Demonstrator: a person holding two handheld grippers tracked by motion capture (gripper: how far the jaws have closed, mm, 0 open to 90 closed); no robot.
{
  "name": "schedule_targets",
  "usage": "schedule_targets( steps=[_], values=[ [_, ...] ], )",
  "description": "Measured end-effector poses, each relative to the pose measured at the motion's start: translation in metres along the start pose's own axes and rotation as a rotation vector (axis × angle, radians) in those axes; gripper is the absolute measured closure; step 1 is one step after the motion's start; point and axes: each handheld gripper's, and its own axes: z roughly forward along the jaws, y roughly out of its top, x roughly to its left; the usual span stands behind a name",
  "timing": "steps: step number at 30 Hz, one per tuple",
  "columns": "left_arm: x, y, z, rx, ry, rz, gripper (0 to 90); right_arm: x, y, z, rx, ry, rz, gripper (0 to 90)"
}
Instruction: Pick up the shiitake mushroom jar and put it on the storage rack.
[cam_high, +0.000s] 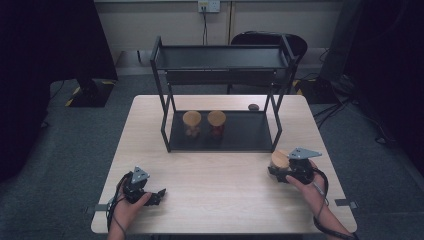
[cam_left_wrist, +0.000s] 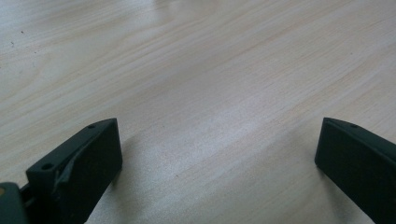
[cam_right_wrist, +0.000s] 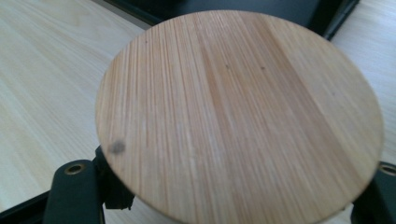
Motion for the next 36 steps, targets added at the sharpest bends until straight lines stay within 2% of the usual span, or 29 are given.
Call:
schedule_targets(
  steps=[13, 36],
  values=[
    [0.0, 0.0, 0.0, 0.0, 0.0, 0.0, 0.3, 0.018, 0.023, 0.011, 0.01, 0.055, -0.027, 25.8],
    [0.0, 0.0, 0.0, 0.0, 0.0, 0.0, 0.3, 0.029, 0.056, 0.032, 0.034, 0.075, -0.034, 25.8]
  ],
)
